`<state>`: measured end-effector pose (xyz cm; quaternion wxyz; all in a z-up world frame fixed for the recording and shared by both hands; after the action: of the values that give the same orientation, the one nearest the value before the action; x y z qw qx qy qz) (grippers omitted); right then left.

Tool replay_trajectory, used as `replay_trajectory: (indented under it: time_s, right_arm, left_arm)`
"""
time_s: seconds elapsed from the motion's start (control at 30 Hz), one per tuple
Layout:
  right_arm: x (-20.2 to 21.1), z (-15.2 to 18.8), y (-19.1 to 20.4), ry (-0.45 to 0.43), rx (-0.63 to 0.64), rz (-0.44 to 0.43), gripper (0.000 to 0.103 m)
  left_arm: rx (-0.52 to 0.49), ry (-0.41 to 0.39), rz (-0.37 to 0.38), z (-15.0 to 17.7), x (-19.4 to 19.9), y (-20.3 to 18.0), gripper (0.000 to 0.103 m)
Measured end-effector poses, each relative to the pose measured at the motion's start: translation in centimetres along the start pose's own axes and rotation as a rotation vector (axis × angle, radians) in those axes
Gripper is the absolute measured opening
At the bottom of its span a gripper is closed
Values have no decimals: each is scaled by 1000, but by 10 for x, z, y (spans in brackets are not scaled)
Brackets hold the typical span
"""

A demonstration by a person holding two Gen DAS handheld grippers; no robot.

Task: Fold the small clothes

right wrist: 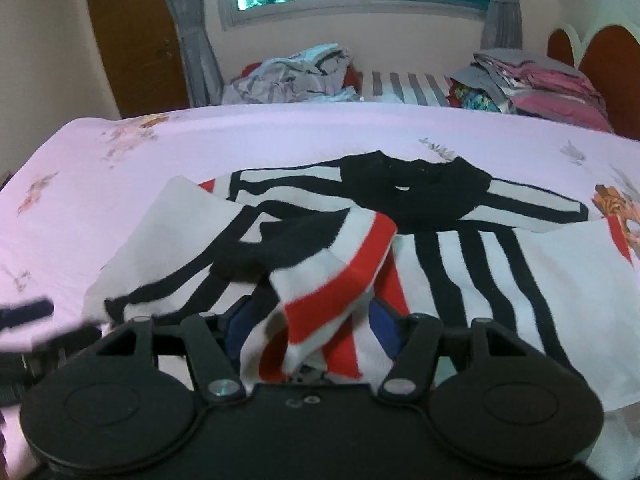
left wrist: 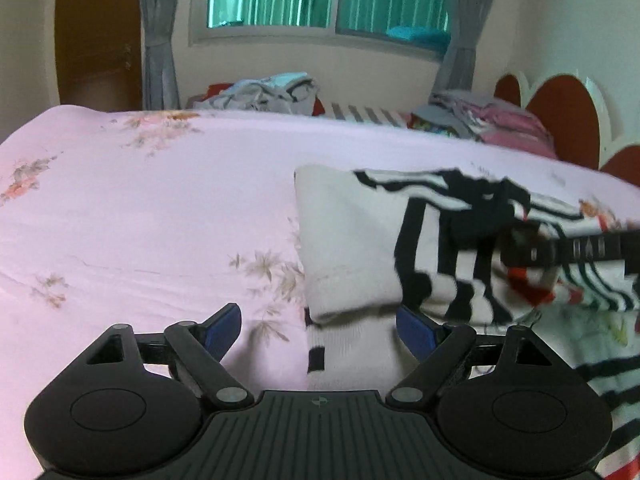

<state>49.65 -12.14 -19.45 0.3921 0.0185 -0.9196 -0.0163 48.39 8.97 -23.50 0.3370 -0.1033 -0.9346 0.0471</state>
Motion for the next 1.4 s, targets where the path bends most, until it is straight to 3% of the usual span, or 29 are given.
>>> replay_trajectory:
  time_s: [0.13,0.17,0.2,0.27,0.37,0.5,0.6,0.67,0.83,0.9,1.07,1.13,1.23,1.27,1.33,1.4]
  right_arm:
    - [0,-8,-10,2,-51,-9,32]
    - [2,-9,-13,-7,-58,-11,15]
    - [6,-12,-17,-21,-66,-4,7]
    - [16,-17,-33,-60,-113,1,6]
    - [27,-18,-70,-96,-199,50,6]
    - [9,13,-99,31,-279,39,7]
    - [12,20,-112,25,-309,73,20]
    - [12,22,-126,29,-348,82,26]
    - [11,27,-142,54,-394,59,24]
    - [12,27,-141,43,-393,53,8]
    - [38,10,-125,-101,-207,105,7]
    - [25,16,-132,-58,-177,150,7]
    - [8,26,-137,22,-198,136,7]
    - [9,26,-136,23,-196,124,8]
    - [17,21,-140,7,-233,101,20]
    - [26,18,-147,-9,-279,61,37]
  left_arm:
    - [-18,-2,-1,-6,-18,-1,50]
    - [-25,-5,-8,-7,-22,-1,42]
    - [-27,-6,-12,-7,-24,-1,37]
    - [-17,-10,-11,-9,-28,1,27]
    - [56,14,12,-5,-35,8,25]
    - [169,12,39,1,-37,18,25]
    - [244,5,53,3,-37,26,25]
    - [235,12,58,3,-36,25,25]
    - [236,23,62,3,-40,23,25]
    - [227,23,57,2,-41,22,25]
    - [227,25,53,2,-42,22,25]
    - [218,30,53,4,-43,20,25]
    - [217,44,55,3,-43,21,25]
    - [225,49,67,2,-41,22,25]
    - [228,44,104,-2,-30,22,25]
    - [205,33,129,-5,-15,22,25]
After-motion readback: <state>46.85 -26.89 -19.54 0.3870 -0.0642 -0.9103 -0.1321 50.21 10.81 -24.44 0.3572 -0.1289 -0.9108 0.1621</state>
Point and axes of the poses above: each gripper's, at about its wrist camera, not at the fingertips, and x roughly against the way its jaws point, y to its left, z to its underside, the point moved 7 cm from there along -x, roughly the way its jaws point, and after that the axes turned 8 degrees about z, right-handed, at the moved point
